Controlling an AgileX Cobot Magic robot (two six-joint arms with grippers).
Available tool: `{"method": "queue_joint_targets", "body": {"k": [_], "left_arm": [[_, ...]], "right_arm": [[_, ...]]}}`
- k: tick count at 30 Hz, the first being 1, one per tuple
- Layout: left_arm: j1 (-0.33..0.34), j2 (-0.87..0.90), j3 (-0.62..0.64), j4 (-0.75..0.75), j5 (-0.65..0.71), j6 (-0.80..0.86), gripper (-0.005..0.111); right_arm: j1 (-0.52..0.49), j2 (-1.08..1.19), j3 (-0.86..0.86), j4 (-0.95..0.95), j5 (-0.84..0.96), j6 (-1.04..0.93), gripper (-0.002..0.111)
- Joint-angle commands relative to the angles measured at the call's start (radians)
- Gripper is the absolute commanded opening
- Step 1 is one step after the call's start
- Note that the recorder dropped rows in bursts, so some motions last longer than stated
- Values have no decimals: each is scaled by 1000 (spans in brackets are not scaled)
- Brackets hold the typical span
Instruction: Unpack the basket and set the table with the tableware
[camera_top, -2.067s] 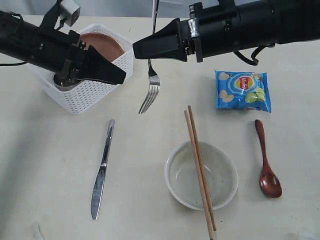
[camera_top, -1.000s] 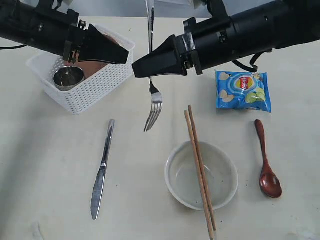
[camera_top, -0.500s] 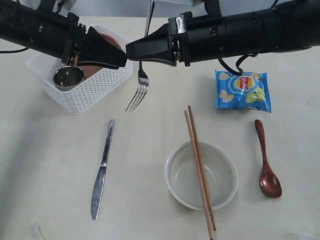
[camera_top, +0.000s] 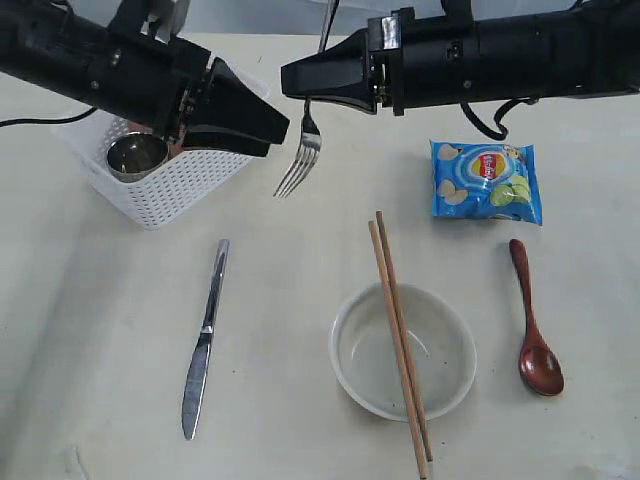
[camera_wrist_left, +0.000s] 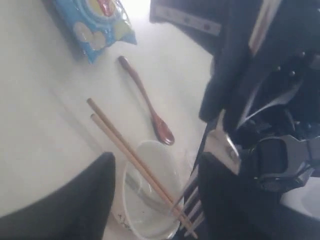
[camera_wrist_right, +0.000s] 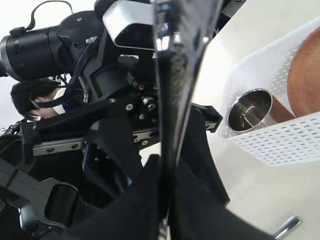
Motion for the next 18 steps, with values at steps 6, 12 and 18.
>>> {"method": "queue_joint_targets", "body": {"k": [6, 12, 18], "left_arm": [[1, -5, -6, 10, 8, -403, 49], [1, -5, -6, 22, 8, -493, 61], [1, -5, -6, 16, 8, -577, 63]], "right_arm": [[-1, -3, -4, 30, 8, -15, -1], [-1, -1, -4, 43, 8, 11, -1], [-1, -1, -4, 101, 8, 52, -1]]}}
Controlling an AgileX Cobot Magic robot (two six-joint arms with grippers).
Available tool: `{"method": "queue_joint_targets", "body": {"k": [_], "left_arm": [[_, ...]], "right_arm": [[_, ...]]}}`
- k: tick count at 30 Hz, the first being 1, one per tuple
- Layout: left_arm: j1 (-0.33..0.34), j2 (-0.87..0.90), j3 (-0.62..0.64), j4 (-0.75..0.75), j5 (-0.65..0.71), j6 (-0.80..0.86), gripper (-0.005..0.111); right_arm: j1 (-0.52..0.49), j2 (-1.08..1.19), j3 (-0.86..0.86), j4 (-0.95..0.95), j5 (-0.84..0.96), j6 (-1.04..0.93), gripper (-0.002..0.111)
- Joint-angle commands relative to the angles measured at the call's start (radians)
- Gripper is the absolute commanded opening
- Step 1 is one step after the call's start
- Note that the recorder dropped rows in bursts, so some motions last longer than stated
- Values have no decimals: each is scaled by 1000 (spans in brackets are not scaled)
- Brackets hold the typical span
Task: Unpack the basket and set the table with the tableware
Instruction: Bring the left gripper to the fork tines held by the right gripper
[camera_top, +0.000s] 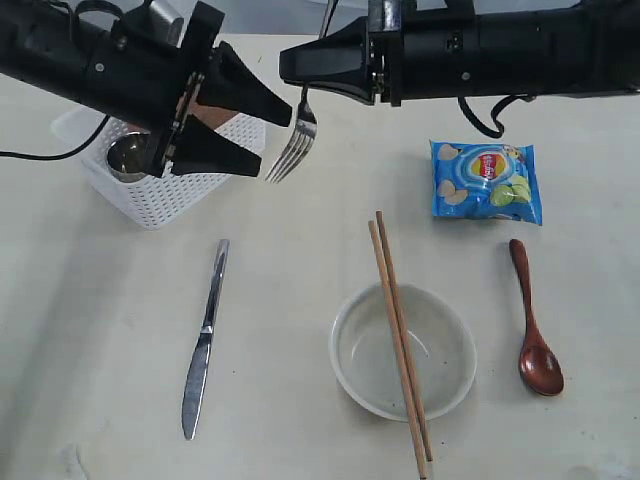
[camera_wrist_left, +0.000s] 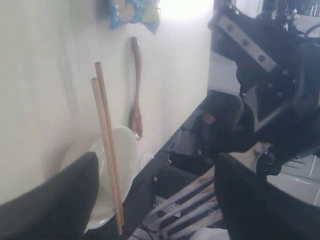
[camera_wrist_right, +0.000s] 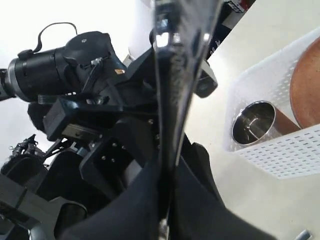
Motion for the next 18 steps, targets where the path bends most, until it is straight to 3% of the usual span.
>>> {"method": "queue_joint_targets", "body": {"k": [1, 7, 18], "left_arm": [[1, -5, -6, -11, 8, -53, 63], [1, -5, -6, -88, 8, -53, 63], [1, -5, -6, -83, 8, -45, 63]], "right_arm": [[-3, -1, -4, 49, 8, 33, -1], [-3, -1, -4, 49, 8, 40, -1], [-3, -50, -4, 14, 8, -16, -1]]}}
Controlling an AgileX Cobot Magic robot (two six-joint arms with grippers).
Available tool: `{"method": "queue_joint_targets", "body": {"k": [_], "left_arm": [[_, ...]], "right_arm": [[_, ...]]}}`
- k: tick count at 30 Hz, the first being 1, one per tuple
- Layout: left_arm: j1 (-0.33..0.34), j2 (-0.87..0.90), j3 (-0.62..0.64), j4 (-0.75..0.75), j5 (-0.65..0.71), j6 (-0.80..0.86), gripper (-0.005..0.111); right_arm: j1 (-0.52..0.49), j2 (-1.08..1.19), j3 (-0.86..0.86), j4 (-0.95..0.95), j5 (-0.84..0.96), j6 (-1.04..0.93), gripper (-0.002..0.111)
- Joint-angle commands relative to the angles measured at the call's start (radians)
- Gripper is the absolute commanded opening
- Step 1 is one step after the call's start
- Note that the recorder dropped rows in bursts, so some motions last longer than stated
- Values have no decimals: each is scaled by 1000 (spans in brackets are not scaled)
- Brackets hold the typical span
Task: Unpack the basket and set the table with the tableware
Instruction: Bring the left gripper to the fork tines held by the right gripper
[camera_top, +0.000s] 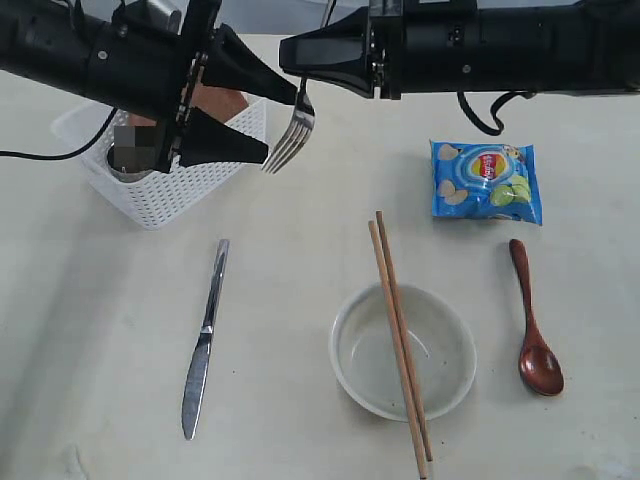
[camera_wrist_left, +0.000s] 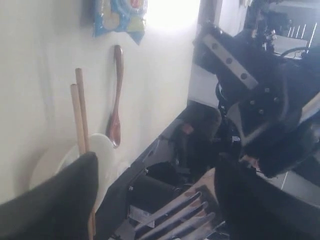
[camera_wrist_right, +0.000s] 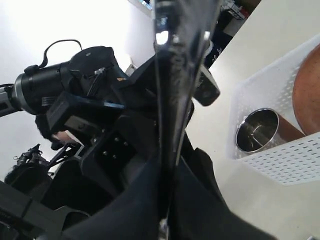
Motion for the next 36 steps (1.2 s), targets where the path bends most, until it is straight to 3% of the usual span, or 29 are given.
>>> {"method": "queue_joint_targets", "body": {"k": [1, 8, 16, 21, 27, 36], "left_arm": [[1, -5, -6, -17, 8, 4, 63], [1, -5, -6, -17, 8, 6, 63], [1, -5, -6, 11, 8, 67, 63], [1, -5, -6, 15, 8, 301, 63], [1, -5, -6, 12, 8, 447, 63], [1, -5, -6, 18, 8, 737, 63]], "right_arm": [[-3, -54, -4, -24, 8, -37, -1], [-8, -75, -4, -84, 8, 13, -1], [-106, -72, -4, -103, 8, 180, -1], [-130, -72, -4, -113, -68, 411, -1], [-102, -72, -4, -153, -161, 476, -1], [17, -72, -4, -231, -339, 612, -1]]}}
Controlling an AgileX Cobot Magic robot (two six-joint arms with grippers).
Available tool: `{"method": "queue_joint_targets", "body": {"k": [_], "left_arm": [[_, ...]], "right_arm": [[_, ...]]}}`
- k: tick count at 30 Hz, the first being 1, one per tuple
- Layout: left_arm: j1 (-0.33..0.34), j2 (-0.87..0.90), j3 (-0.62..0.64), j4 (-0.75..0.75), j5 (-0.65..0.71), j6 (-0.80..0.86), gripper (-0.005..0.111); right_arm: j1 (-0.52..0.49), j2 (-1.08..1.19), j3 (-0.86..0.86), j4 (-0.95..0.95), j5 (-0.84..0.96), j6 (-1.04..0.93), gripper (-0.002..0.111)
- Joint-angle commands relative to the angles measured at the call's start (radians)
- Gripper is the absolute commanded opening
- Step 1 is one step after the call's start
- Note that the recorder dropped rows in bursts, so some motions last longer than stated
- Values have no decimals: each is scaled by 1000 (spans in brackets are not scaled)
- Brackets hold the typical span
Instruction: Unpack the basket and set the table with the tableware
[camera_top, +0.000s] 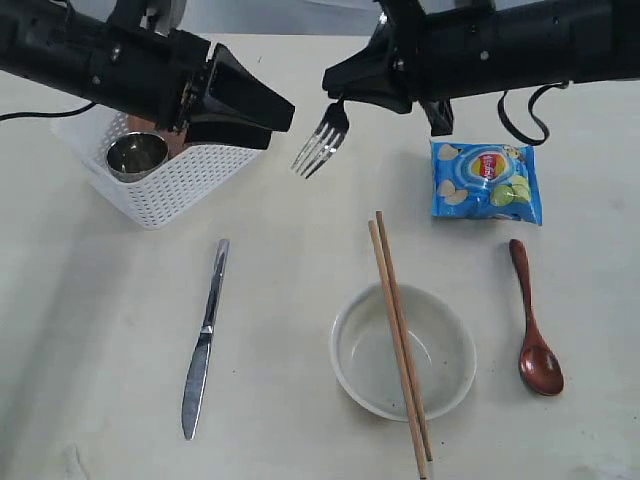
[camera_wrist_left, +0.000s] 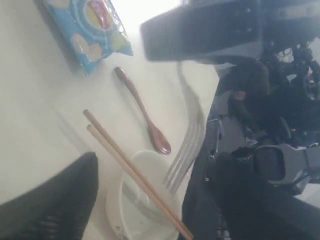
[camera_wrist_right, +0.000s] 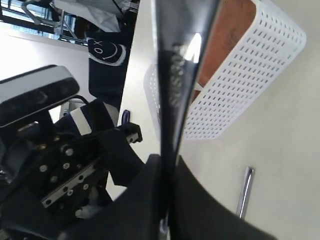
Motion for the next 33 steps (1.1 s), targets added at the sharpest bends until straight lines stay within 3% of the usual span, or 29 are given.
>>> {"method": "queue_joint_targets", "body": {"k": [1, 10, 18, 21, 27, 29, 33], "left_arm": [[1, -5, -6, 9, 8, 150, 63], [-1, -5, -6, 104, 8, 238, 63], [-106, -5, -6, 125, 8, 263, 63], [-142, -5, -6, 125, -57, 263, 63], [-151, -5, -6, 123, -89, 260, 62], [-151, -5, -6, 121, -90, 257, 58], [-151, -5, -6, 93, -90, 262, 24]], "right_arm": [[56, -7, -4, -6, -80, 57, -1], [111, -7, -4, -6, -162, 98, -1], [111, -7, -4, -6, -155, 101, -1], [111, -7, -4, -8, -148, 101, -1], [111, -7, -4, -24, -144, 101, -1], [111, -7, -4, -42, -144, 101, -1], [111, -7, -4, -46, -144, 101, -1]]}}
